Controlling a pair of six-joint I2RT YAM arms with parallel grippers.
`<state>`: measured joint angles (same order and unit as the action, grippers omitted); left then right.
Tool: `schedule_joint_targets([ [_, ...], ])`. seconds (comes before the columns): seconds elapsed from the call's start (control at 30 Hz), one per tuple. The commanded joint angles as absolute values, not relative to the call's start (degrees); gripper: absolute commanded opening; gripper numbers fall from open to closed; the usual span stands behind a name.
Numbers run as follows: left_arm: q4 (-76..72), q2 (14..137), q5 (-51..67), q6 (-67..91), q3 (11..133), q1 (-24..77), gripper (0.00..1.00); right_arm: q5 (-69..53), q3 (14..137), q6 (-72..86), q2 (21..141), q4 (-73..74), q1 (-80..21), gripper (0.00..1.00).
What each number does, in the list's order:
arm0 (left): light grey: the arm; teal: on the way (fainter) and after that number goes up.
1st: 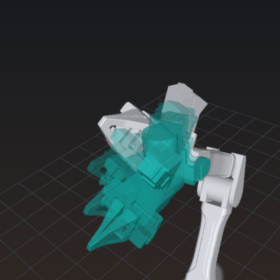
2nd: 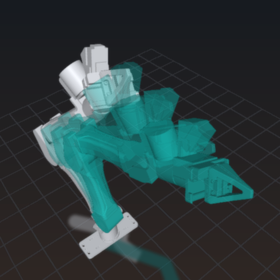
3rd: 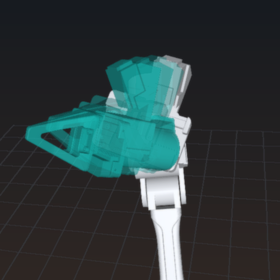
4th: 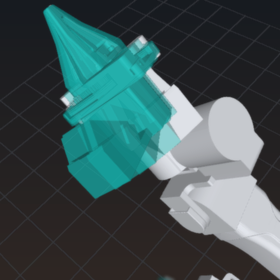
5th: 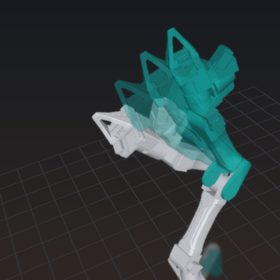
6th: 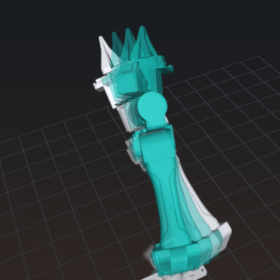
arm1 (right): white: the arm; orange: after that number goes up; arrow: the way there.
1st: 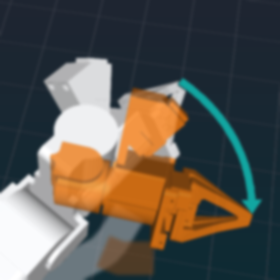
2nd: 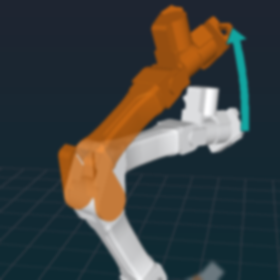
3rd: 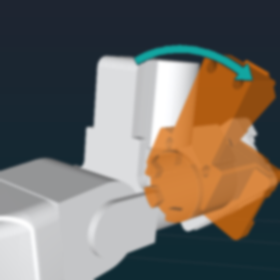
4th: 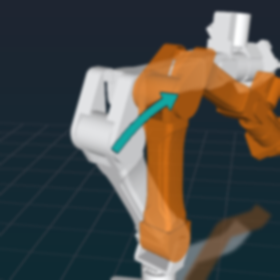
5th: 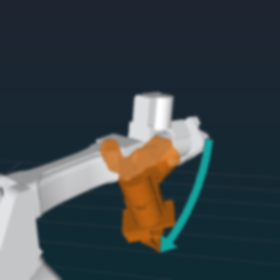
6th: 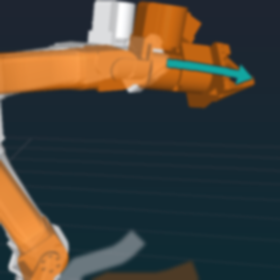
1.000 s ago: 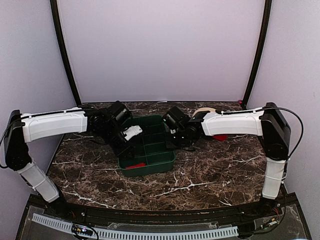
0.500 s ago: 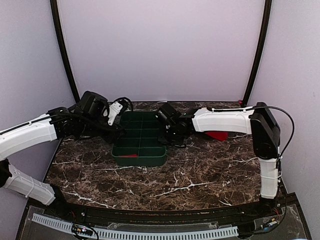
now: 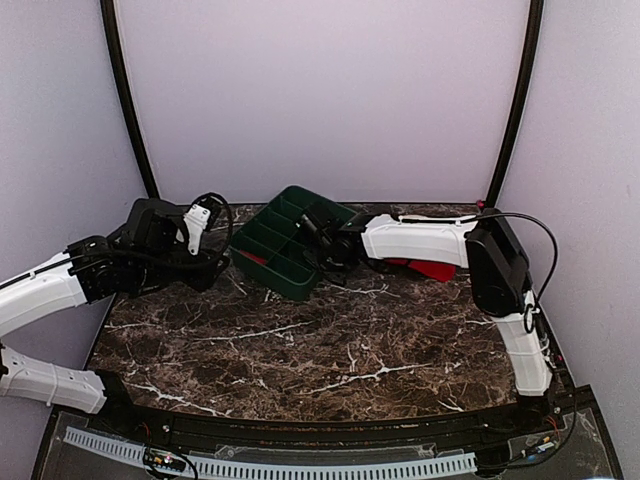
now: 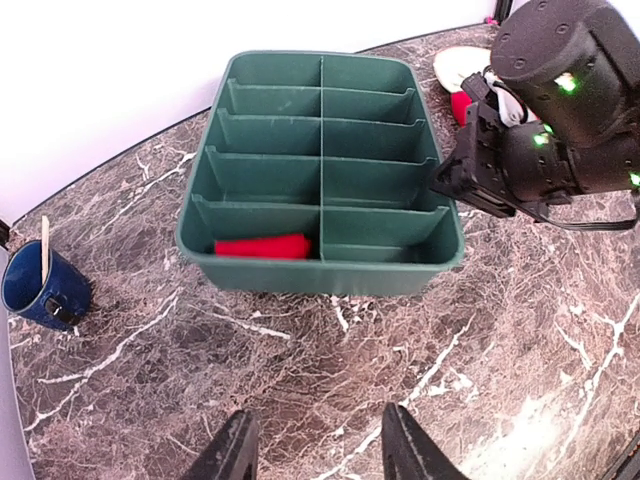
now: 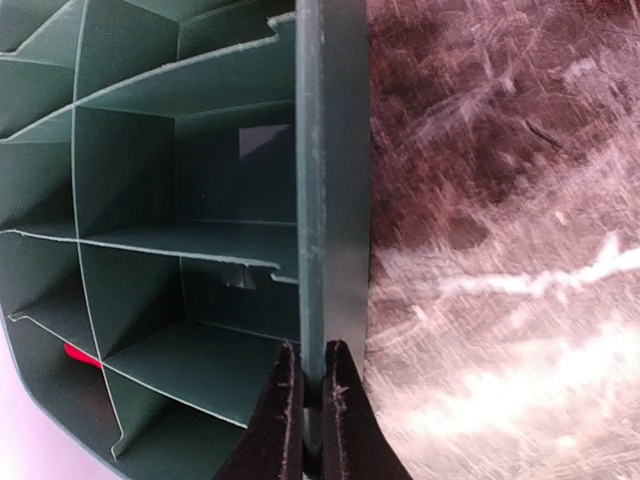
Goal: Roll the socks
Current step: Move the storage box to the corner of the board, then pick up the sock from the center of the board.
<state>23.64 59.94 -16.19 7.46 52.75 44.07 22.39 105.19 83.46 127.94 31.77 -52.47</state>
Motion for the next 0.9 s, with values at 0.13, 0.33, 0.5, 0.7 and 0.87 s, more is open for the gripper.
schedule_joint_targets([
  [0.13,21.9,57.3,-17.0,9.5,50.4,44.1,0.44,24.5,121.4,90.0,141.4,32.0,-50.4,0.00],
  [0.33,20.6,57.7,-16.8,8.9,49.8,44.2,0.45,23.9,122.3,86.5,142.9,24.3,-50.2,0.00],
  [0.5,19.9,59.3,-16.9,8.4,50.0,44.2,0.45,22.2,117.9,78.7,140.0,15.2,-50.3,0.10],
  [0.7,18.9,61.0,-16.3,8.1,50.4,44.1,0.46,21.1,110.1,73.8,134.9,7.7,-50.3,0.19],
  [0.87,18.9,61.8,-15.5,8.4,51.0,44.1,0.46,19.9,106.8,71.2,132.4,5.4,-50.3,0.24],
])
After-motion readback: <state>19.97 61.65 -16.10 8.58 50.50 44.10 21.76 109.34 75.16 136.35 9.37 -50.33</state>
